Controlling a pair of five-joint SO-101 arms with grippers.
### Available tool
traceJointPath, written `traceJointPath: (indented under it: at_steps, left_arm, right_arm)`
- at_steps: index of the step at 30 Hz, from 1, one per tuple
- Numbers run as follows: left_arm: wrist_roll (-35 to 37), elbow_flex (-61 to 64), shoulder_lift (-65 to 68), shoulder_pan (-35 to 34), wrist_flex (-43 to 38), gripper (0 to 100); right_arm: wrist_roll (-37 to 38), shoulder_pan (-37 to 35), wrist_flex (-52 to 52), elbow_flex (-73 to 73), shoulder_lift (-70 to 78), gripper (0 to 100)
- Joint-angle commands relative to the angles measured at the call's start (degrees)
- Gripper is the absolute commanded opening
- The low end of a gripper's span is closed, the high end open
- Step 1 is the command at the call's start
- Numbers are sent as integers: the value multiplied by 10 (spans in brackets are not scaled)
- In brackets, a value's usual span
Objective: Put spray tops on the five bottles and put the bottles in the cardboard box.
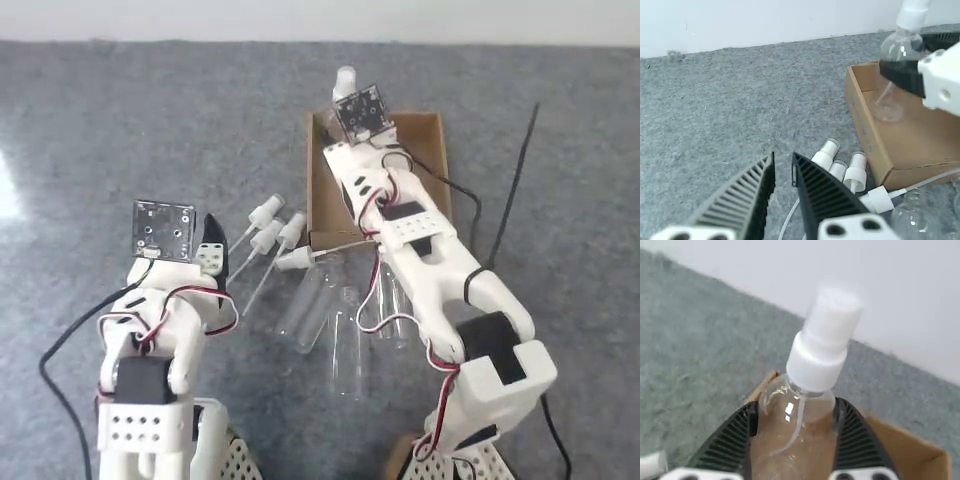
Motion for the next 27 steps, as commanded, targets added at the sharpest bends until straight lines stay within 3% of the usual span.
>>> traceJointPath:
  at_steps: [1,8,17,27]
  left_arm:
    - [1,-14,1,-4,-15,48]
    - [1,-14,1,-4,-15,48]
    - [1,-14,1,-4,-13,48]
    - [1,-14,1,-4,-13,48]
  right_arm:
    - [11,7,-8,18,-93,6]
    - [-35,16,43,36,-160,6]
    - [-66,15,15,-102,7,9]
    - [-66,7,10,-109,53,10]
